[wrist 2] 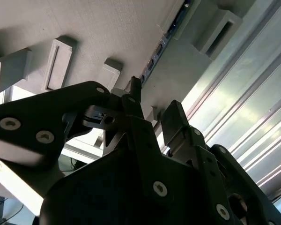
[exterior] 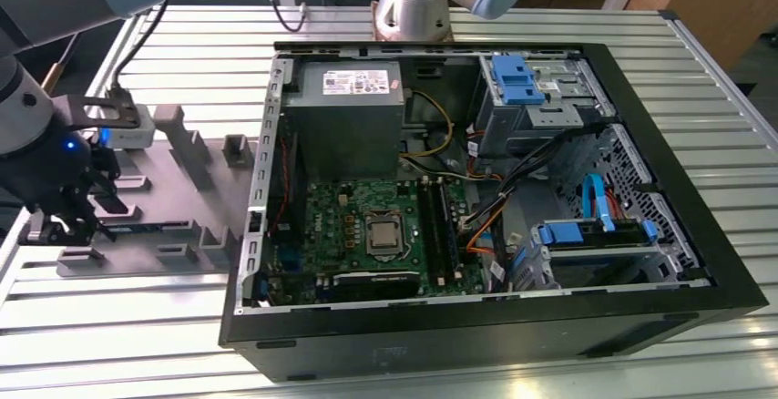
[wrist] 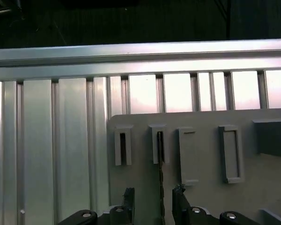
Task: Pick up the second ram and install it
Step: 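Pick up the second ram and move it above second insertion slot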
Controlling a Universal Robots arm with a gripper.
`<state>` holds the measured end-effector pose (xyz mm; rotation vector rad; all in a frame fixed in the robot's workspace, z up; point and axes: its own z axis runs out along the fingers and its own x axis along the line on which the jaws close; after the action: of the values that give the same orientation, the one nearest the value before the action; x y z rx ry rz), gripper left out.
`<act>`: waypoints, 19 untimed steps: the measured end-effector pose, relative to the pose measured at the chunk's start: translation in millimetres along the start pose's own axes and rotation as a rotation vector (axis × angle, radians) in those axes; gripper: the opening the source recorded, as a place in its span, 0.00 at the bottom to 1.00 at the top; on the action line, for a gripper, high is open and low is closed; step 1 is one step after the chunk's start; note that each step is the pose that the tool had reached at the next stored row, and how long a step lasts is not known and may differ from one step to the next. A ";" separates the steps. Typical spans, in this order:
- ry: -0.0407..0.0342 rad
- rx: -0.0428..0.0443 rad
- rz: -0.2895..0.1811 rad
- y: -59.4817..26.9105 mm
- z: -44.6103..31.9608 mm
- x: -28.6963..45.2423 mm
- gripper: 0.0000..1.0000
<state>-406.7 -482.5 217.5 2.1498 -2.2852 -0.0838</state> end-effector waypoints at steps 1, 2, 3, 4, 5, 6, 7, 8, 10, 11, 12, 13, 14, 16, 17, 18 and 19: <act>0.0001 0.0002 -0.003 -0.1 0.7 -0.1 0.43; 0.0003 0.0004 -0.008 -0.1 2.0 -0.1 0.36; 0.0004 0.0006 -0.010 -0.1 2.7 -0.1 0.36; 0.0005 0.0007 -0.012 -0.1 3.3 -0.1 0.36; 0.0005 0.0009 -0.014 -0.1 3.9 -0.2 0.36; 0.0006 0.0008 -0.016 -0.2 4.4 -0.3 0.36; 0.0008 0.0006 -0.019 -0.1 4.8 -0.6 0.36; 0.0009 0.0006 -0.021 0.0 5.3 -1.1 0.36; 0.0010 0.0006 -0.026 -0.1 6.1 -2.8 0.36; 0.0009 0.0006 -0.027 0.0 6.6 -3.8 0.36; 0.0009 0.0007 -0.027 0.0 7.2 -4.5 0.36; 0.0006 0.0008 -0.028 0.0 7.9 -4.9 0.36; 0.0005 0.0007 -0.028 -0.1 8.5 -5.0 0.36; 0.0006 0.0010 -0.029 -0.1 10.0 -5.1 0.36; 0.0006 0.0012 -0.029 -0.1 10.8 -5.1 0.36; 0.0006 0.0015 -0.029 -0.2 11.6 -5.0 0.36; 0.0005 0.0017 -0.029 -0.2 12.5 -5.0 0.36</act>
<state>-406.7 -477.0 205.2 2.1838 -2.2550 -0.0814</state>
